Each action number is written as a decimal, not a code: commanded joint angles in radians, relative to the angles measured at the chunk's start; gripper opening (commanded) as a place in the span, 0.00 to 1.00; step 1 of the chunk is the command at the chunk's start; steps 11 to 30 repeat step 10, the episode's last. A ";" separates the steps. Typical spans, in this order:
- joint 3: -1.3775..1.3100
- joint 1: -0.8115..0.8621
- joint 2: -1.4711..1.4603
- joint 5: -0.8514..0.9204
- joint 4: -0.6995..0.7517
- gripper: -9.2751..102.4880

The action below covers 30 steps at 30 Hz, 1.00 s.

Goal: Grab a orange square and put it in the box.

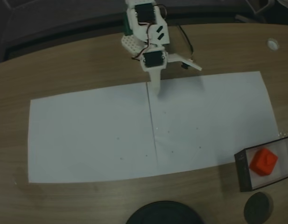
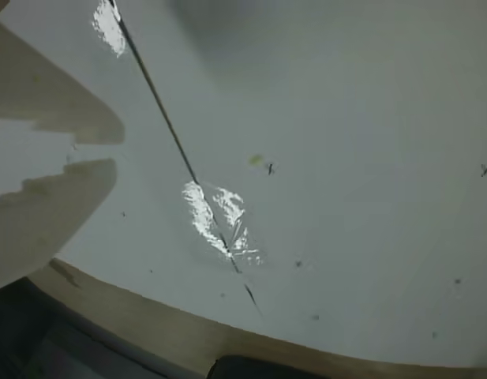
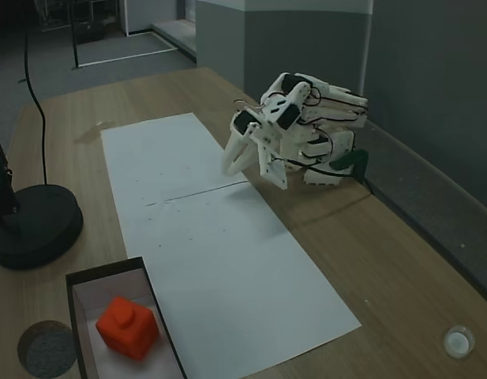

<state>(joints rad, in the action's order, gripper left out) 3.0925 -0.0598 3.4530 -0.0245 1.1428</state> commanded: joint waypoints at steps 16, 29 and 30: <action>-0.092 -0.069 0.023 0.002 0.150 0.08; -0.092 -0.069 0.023 0.002 0.150 0.08; -0.092 -0.069 0.023 0.002 0.150 0.08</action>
